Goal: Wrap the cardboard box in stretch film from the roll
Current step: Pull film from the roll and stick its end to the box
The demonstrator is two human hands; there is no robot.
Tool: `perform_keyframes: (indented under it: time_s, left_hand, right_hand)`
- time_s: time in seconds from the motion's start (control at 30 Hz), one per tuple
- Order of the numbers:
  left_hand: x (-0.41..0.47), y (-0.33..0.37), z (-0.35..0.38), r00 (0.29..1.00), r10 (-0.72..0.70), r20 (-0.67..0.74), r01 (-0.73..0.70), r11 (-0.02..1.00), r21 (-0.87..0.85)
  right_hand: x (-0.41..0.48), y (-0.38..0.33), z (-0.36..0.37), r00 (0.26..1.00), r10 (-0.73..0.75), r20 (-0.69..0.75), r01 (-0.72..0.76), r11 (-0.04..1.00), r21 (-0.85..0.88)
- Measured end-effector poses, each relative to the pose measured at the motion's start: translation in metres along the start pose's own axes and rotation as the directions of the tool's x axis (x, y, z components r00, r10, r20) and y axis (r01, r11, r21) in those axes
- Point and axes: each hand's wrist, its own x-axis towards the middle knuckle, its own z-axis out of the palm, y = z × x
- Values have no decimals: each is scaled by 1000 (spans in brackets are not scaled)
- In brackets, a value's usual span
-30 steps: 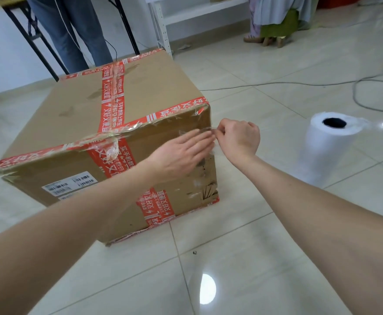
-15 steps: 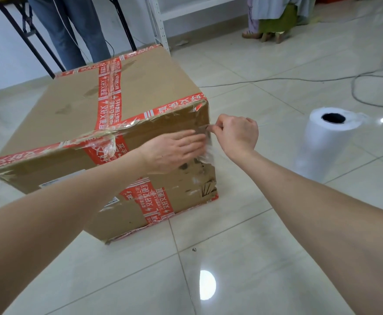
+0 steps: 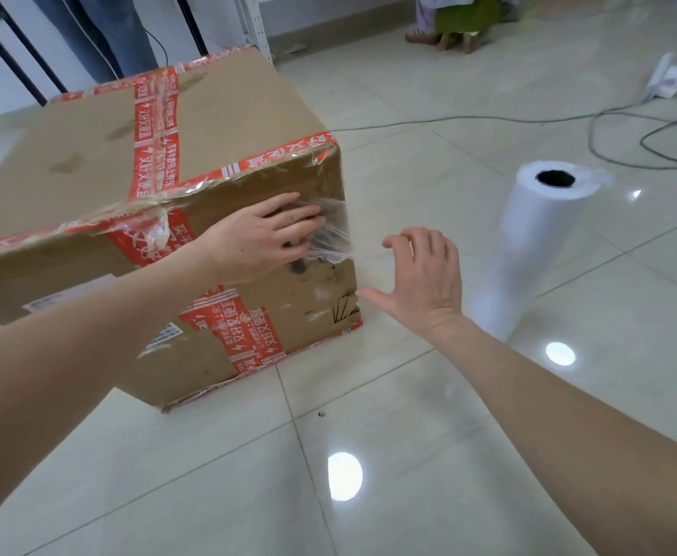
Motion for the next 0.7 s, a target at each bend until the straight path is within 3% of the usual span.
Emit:
perform_keyframes:
  time_s: [0.07,0.23,0.5,0.7]
  left_hand:
    - [1,1,-1,1000,-13,-5,13,1000,-24]
    - [1,5,-4,997,-75,-2,74,996,-56]
    - [7,11,-15,988,-138,-69,125,978,-166]
    - [-2,3,-9,997,-80,25,82,992,-96]
  right_hand:
    - [-17,11,3,996,31,89,-21,994,-111]
    - [-41,33,3,991,97,89,-72,967,-245]
    - [-55,22,13,956,166,241,-128,978,-164]
    - [-72,4,23,913,135,386,-86,986,-141]
